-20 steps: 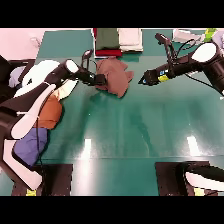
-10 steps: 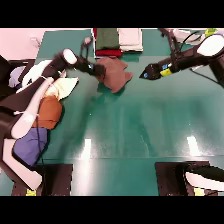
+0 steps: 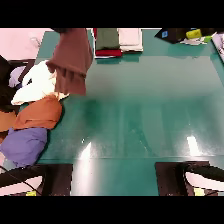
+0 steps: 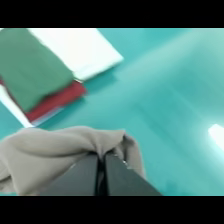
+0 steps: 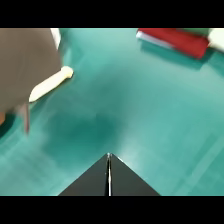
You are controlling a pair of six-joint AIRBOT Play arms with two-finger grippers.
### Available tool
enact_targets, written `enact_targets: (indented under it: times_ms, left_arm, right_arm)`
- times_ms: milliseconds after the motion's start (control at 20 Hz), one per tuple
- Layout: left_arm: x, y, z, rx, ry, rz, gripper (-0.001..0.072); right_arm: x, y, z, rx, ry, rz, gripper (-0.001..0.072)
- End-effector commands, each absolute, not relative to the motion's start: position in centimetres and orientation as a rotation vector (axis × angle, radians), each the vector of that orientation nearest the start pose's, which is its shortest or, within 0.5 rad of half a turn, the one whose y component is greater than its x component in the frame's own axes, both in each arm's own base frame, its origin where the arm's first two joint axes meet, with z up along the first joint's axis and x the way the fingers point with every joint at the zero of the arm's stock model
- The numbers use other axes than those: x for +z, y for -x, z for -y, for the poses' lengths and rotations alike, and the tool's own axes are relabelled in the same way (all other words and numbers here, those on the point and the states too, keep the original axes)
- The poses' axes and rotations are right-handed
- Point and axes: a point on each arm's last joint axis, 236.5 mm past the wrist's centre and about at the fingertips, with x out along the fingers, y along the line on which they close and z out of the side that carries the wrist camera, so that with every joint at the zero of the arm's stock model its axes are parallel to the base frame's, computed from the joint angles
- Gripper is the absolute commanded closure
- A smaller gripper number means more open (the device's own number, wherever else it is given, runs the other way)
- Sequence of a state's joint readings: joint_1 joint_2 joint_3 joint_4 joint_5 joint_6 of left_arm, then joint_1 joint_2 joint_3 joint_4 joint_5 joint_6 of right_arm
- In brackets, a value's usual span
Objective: Fold the shirts.
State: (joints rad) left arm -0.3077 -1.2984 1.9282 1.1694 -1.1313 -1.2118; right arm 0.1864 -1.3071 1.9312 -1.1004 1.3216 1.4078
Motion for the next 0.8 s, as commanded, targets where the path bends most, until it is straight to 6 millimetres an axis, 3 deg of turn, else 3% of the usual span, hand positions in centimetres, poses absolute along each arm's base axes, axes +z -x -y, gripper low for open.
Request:
enact_targets:
  times_ms: [0,200,250,300,350,450,600,750]
  left_arm:
    - [31.1,-36.7,23.6,-0.873,-0.211,-0.542,0.0683]
    - [21.6,-36.3,23.9,-0.902,-0.160,-0.786,0.0666]
    - [19.5,-36.0,24.1,-0.907,-0.134,-0.836,0.0382]
    - [17.8,-35.9,24.1,-0.895,-0.103,-0.880,0.0141]
    - [16.8,-36.0,23.9,-0.875,-0.090,-0.903,0.0142]
    - [16.7,-36.9,22.9,-0.823,-0.085,-0.898,0.0141]
    - [16.1,-39.2,20.1,-0.698,-0.035,-0.910,0.0141]
    - [12.9,-39.5,20.0,-0.685,-0.007,-1.016,0.0141]
  right_arm:
    - [32.5,-40.5,-17.3,0.584,-0.059,-0.638,0.0695]
    - [31.6,-39.7,-17.3,0.589,-0.056,-0.689,0.0695]
    - [31.5,-39.6,-17.3,0.590,-0.054,-0.696,0.0695]
    - [31.4,-39.5,-17.2,0.591,-0.053,-0.700,0.0695]
    - [31.4,-39.5,-17.2,0.591,-0.052,-0.703,0.0695]
    - [31.3,-39.4,-17.2,0.592,-0.051,-0.709,0.0695]
    - [31.3,-39.4,-17.2,0.592,-0.050,-0.710,0.0695]
    - [30.9,-39.6,-17.3,0.590,-0.055,-0.715,0.0695]
